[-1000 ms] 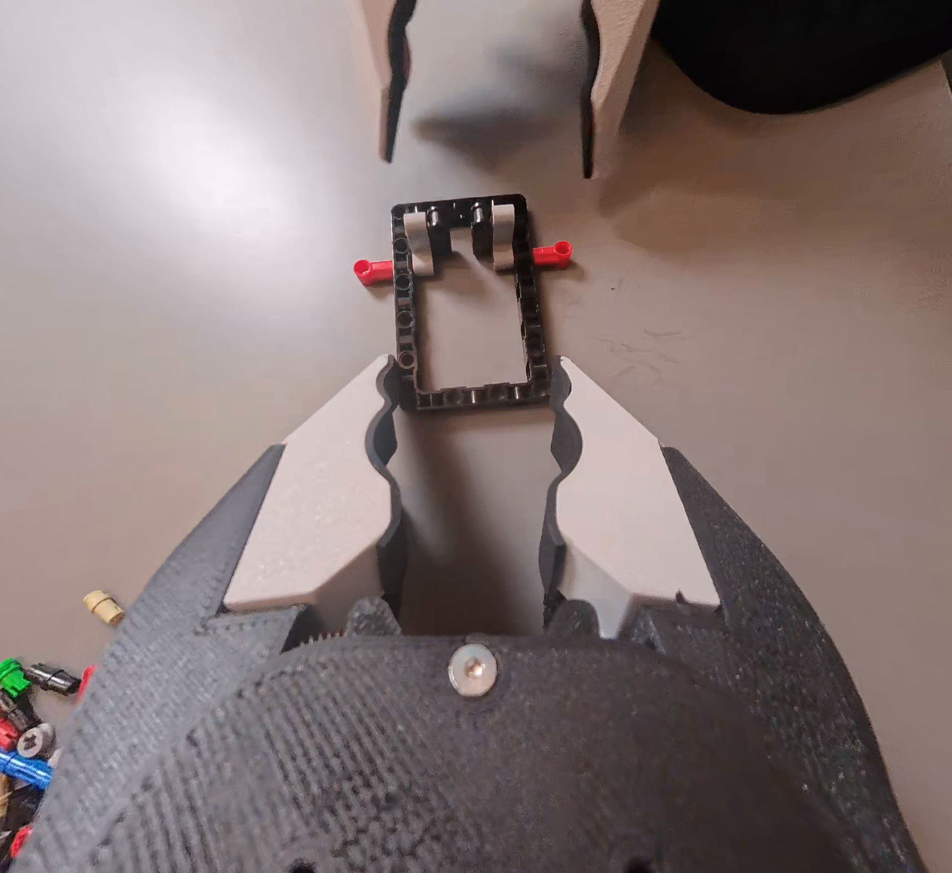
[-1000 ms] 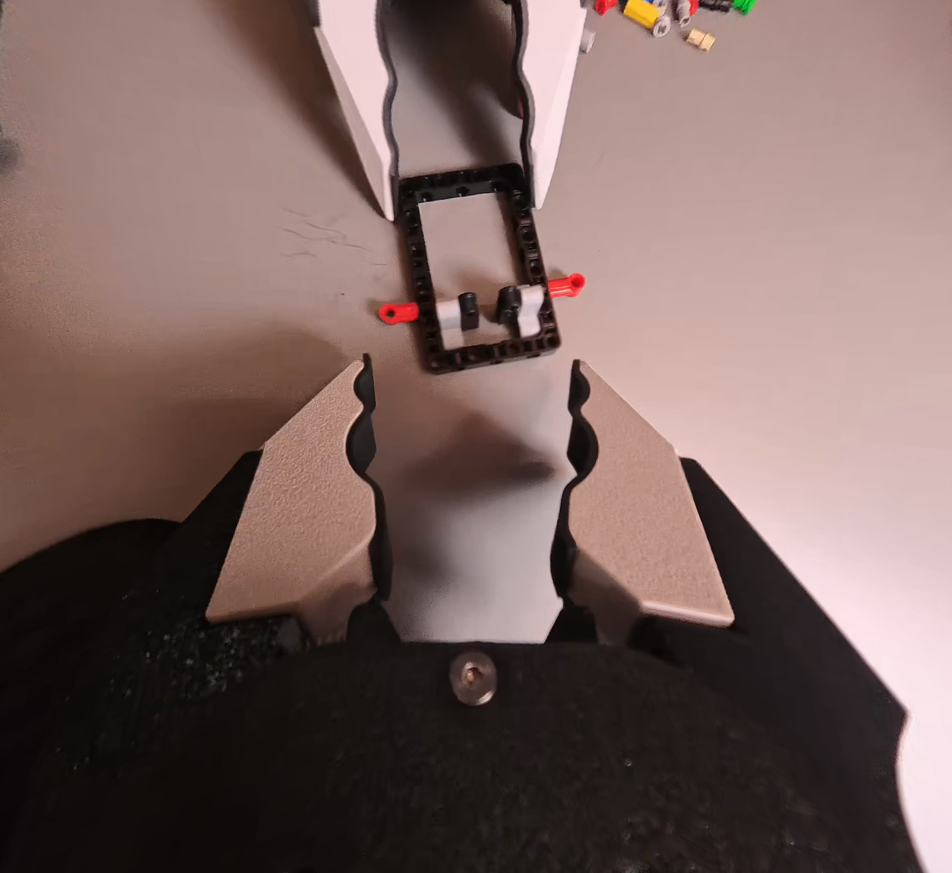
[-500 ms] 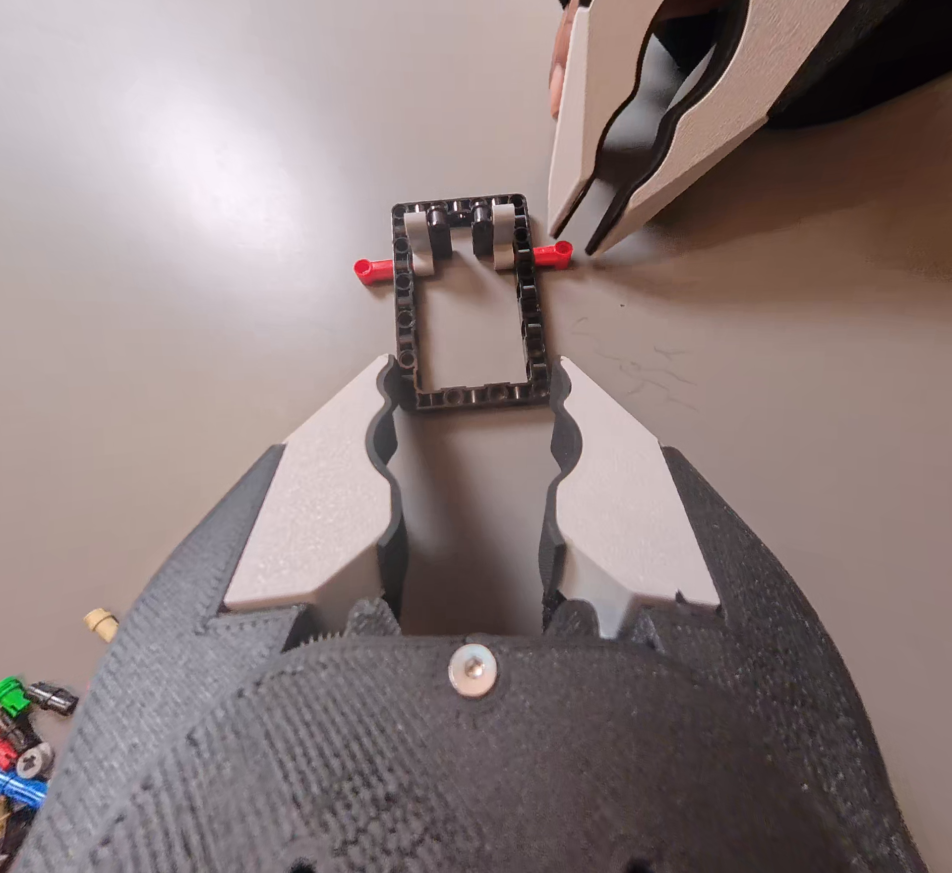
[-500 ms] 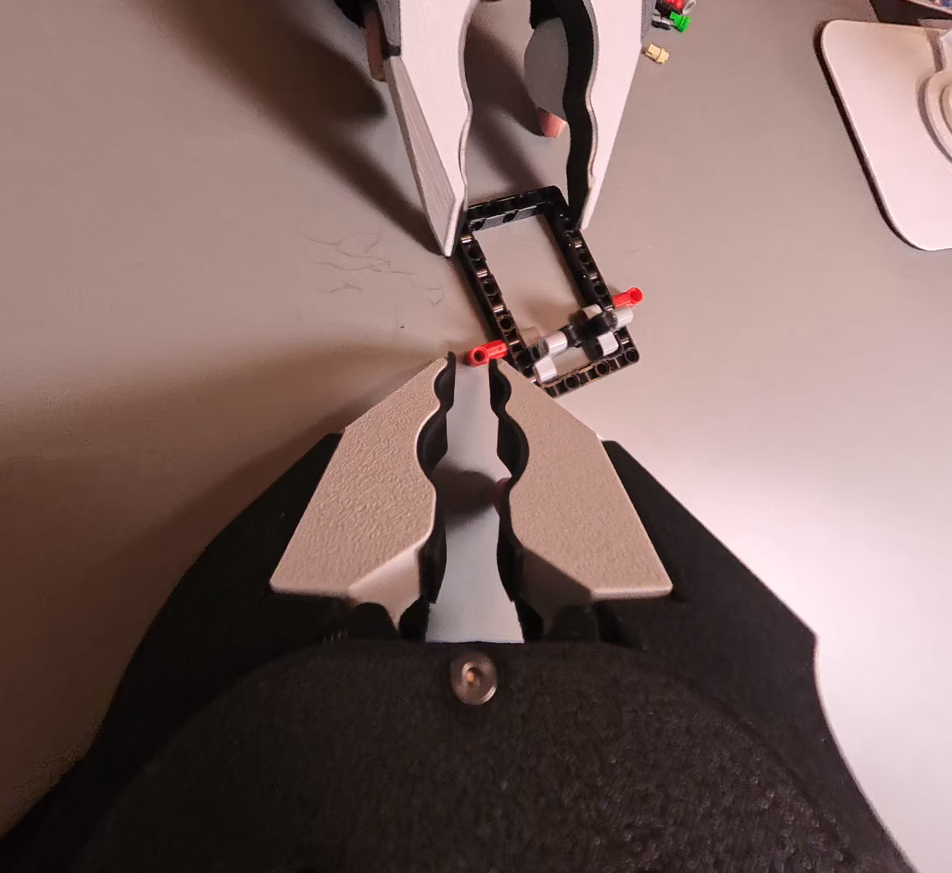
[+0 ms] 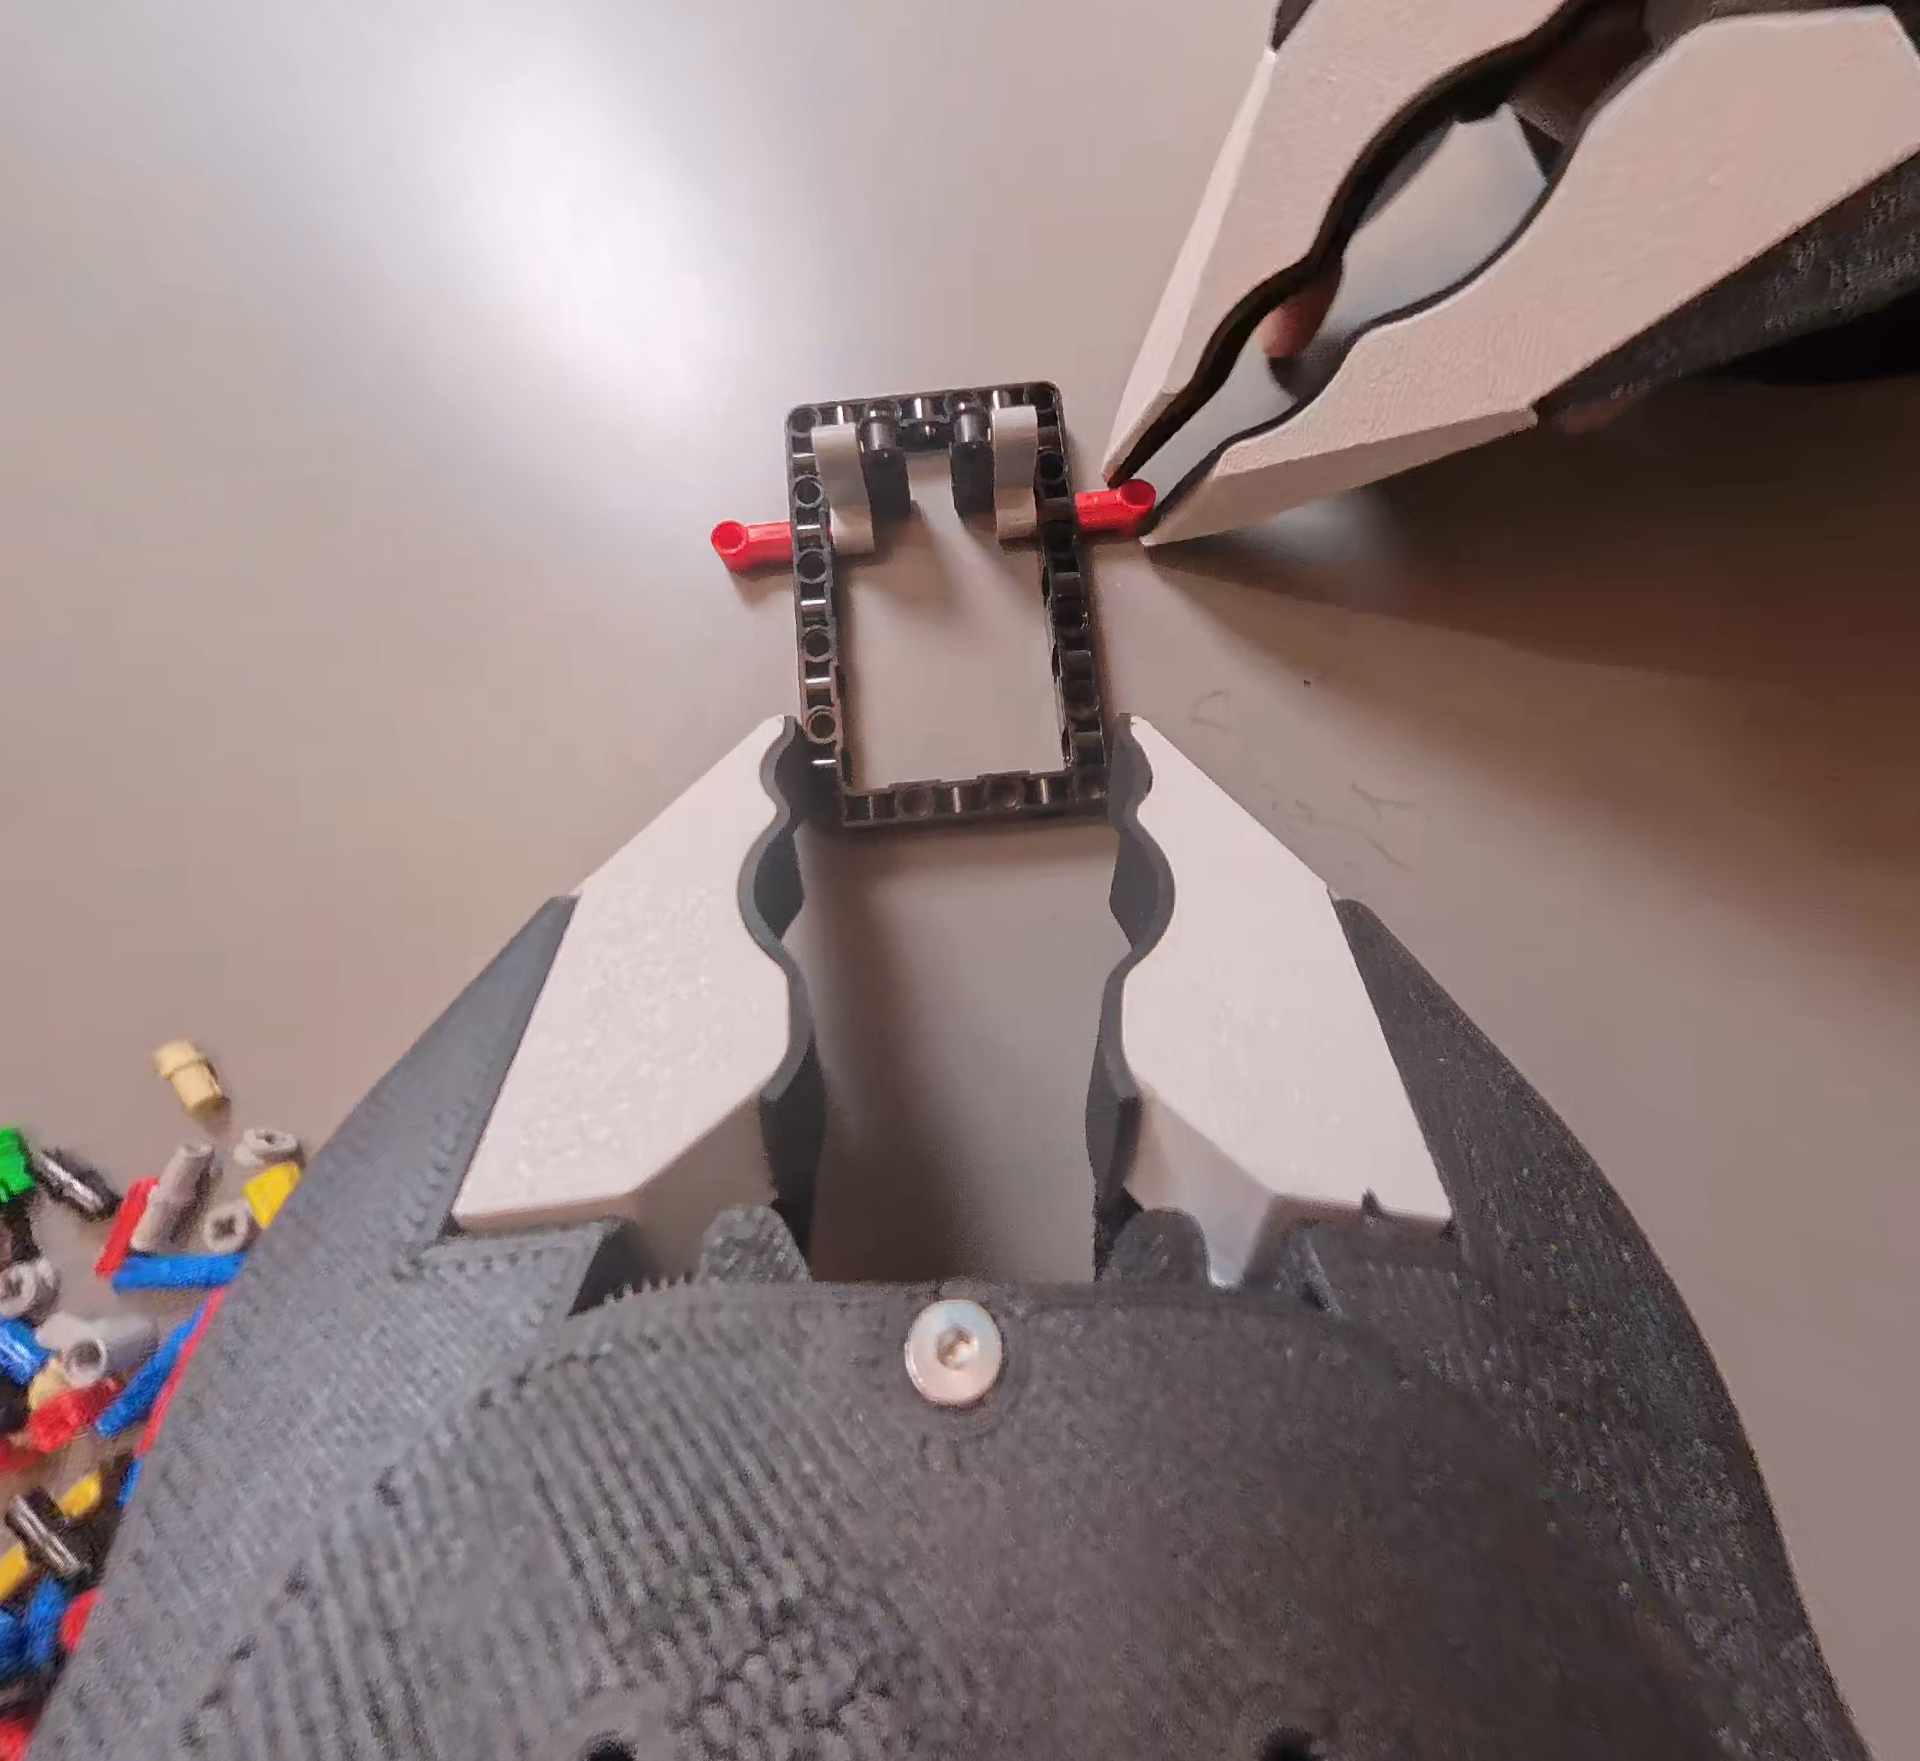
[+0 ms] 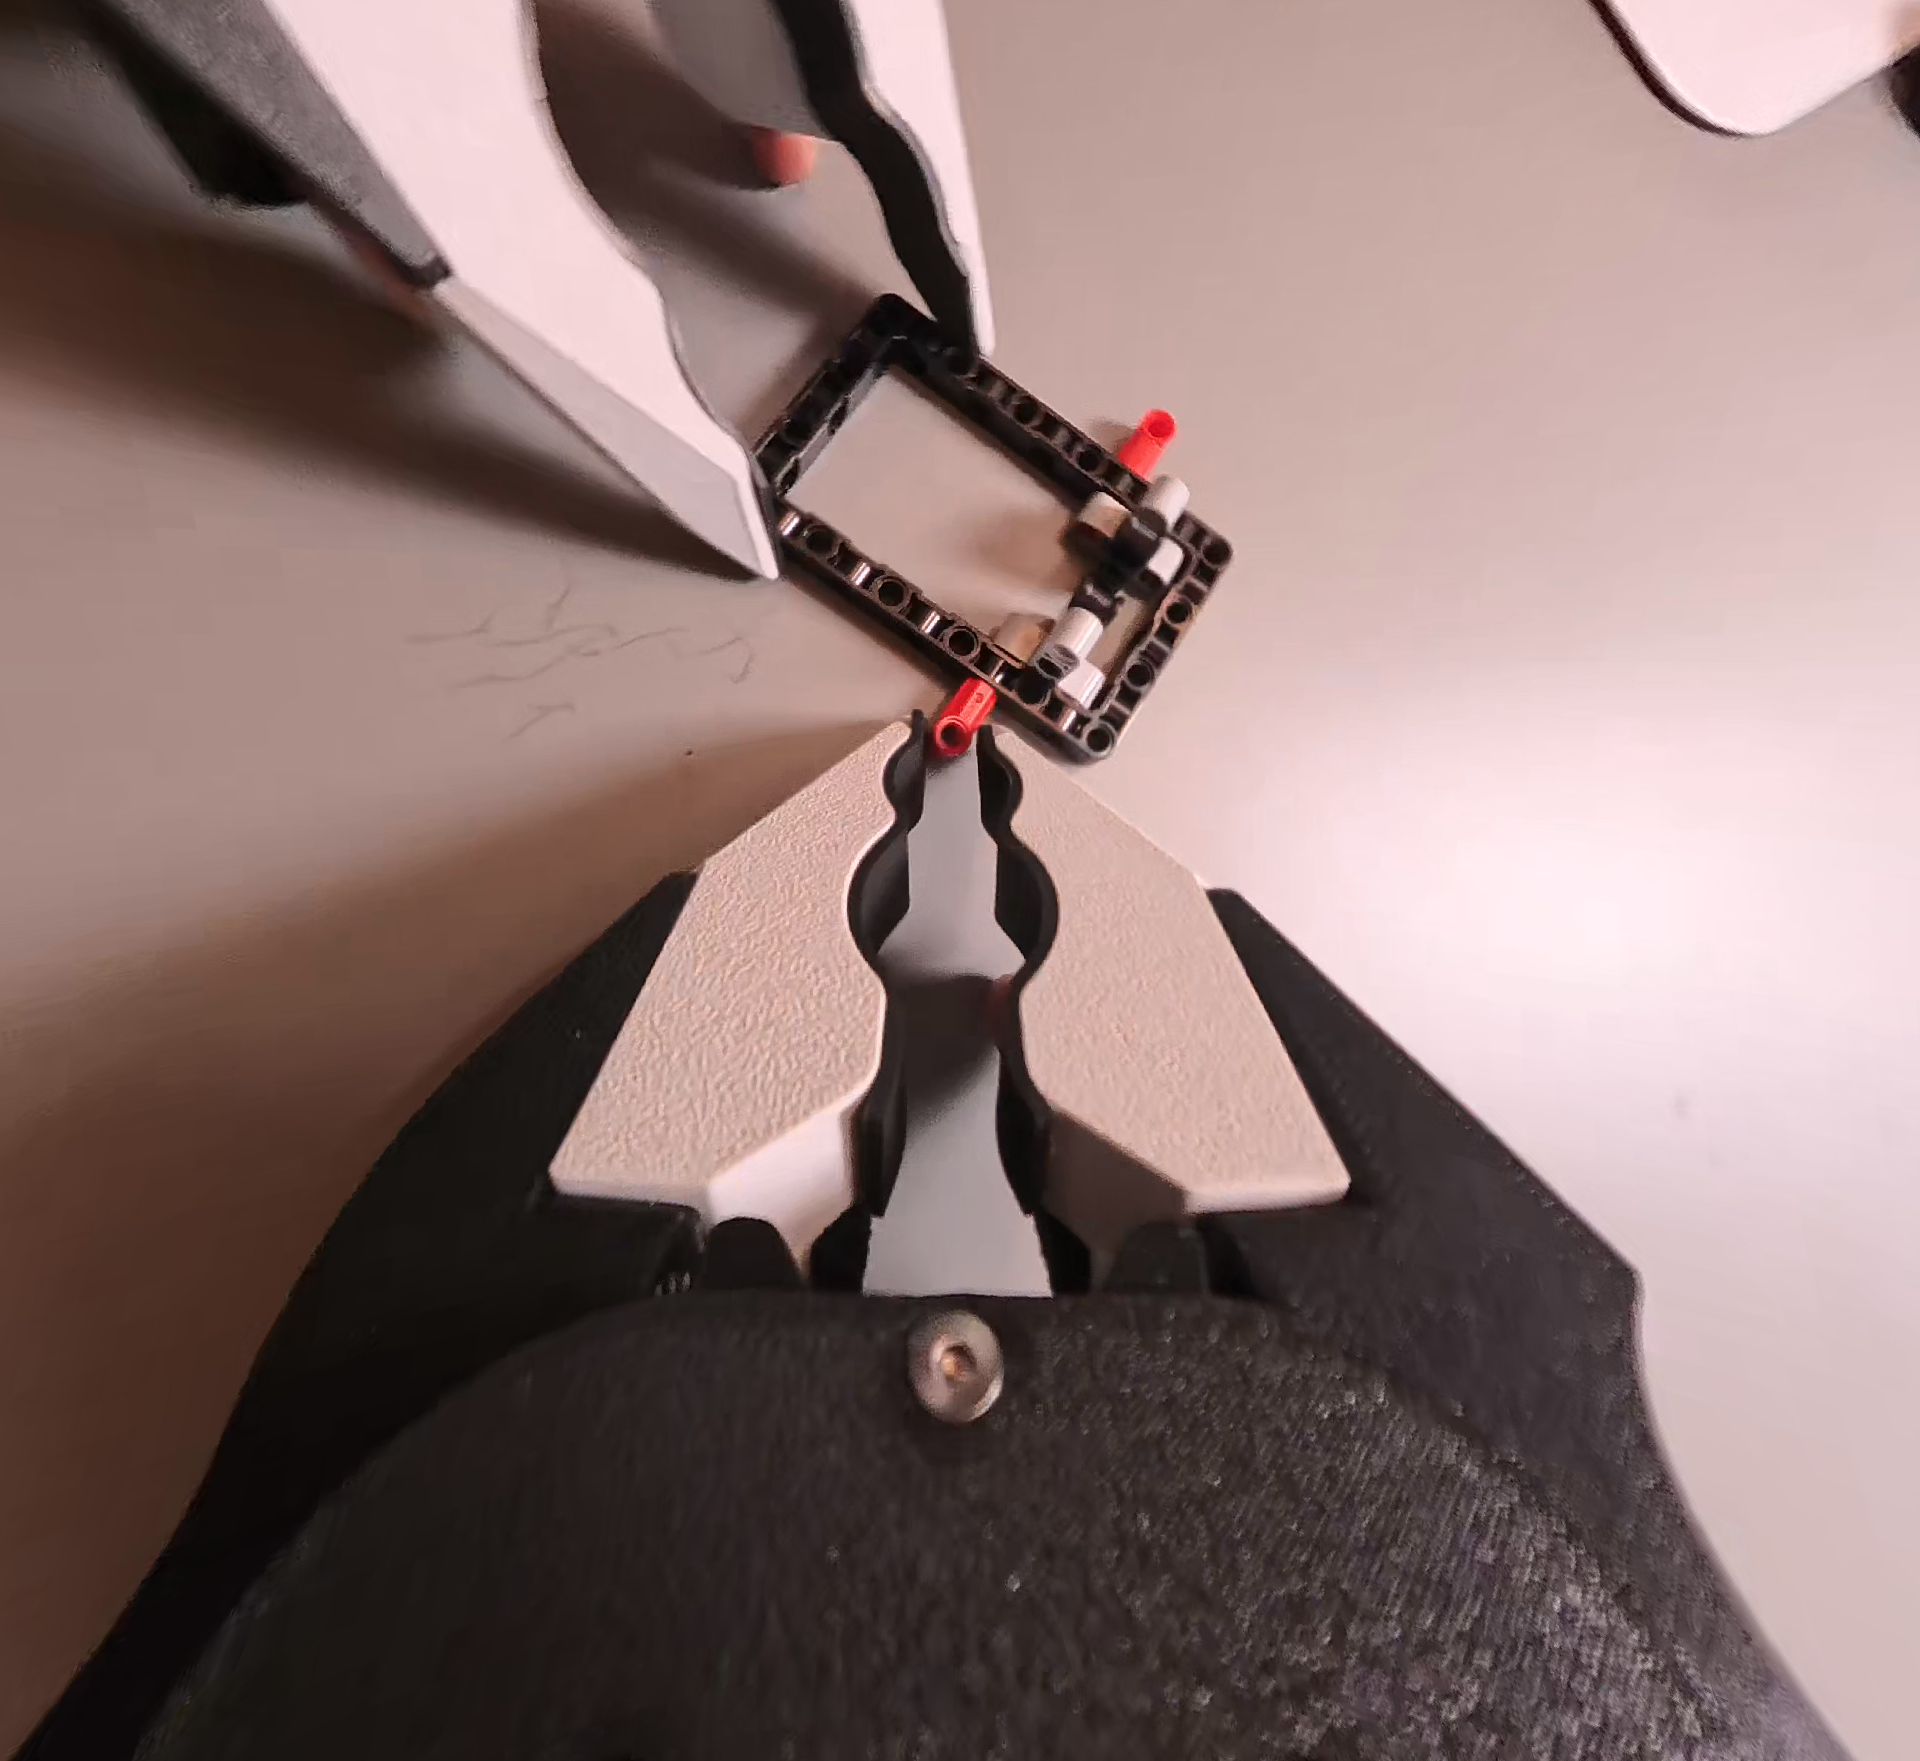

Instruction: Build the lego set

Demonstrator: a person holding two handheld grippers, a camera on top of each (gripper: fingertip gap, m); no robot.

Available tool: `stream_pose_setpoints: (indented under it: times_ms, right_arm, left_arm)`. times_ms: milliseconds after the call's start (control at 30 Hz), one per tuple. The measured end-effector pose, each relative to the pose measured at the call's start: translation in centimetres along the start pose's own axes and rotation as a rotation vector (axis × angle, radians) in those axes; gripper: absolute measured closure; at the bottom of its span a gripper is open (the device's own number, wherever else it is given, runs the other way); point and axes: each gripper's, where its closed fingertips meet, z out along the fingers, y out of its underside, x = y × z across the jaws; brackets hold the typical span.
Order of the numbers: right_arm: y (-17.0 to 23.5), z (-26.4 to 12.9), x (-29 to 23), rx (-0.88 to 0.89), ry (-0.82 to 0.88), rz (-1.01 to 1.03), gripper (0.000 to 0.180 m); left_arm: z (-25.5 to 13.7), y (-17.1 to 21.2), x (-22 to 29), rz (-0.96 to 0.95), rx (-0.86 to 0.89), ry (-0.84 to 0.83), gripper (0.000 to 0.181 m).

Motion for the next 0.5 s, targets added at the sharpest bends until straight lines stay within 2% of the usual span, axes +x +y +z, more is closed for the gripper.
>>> stream_pose_setpoints:
  times_ms: [100,233,500]
  right_arm:
    - [-0.03,0.16,0.31,-0.018,0.063,0.032,0.173]
    - [-0.07,0.25,0.36,-0.047,0.026,0.027,0.174]
    - [-0.01,0.23,0.4,-0.177,0.069,-0.263,0.175]
  left_arm:
    - [-0.01,0.01,-0.01,-0.047,-0.002,-0.055,0.123]
    - [-0.05,0.08,-0.01,-0.055,-0.01,-0.065,0.122]
    - [0.03,0.06,-0.03,-0.066,-0.044,-0.065,0.122]
